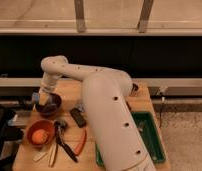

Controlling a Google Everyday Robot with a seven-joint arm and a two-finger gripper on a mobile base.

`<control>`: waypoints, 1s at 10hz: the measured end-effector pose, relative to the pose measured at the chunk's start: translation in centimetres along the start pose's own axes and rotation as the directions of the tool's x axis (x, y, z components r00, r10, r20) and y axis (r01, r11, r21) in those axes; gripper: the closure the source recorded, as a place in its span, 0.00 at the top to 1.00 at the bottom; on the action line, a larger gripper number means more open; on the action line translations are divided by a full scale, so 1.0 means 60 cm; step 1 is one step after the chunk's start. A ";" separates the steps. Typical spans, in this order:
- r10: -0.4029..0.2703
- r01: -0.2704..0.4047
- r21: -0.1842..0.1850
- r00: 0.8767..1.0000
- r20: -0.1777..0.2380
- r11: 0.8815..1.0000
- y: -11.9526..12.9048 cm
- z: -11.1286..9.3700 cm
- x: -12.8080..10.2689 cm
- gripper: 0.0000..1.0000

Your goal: Wipe purple bowl with sponge

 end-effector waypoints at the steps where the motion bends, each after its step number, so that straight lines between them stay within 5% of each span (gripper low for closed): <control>1: -0.013 0.013 -0.003 1.000 -0.001 1.000 0.010 0.006 -0.007 0.00; 6: 0.020 -0.019 -0.044 1.000 0.010 0.999 0.063 0.011 0.032 0.00; 10: 0.034 -0.035 -0.026 0.999 -0.038 0.999 0.013 -0.007 0.040 0.00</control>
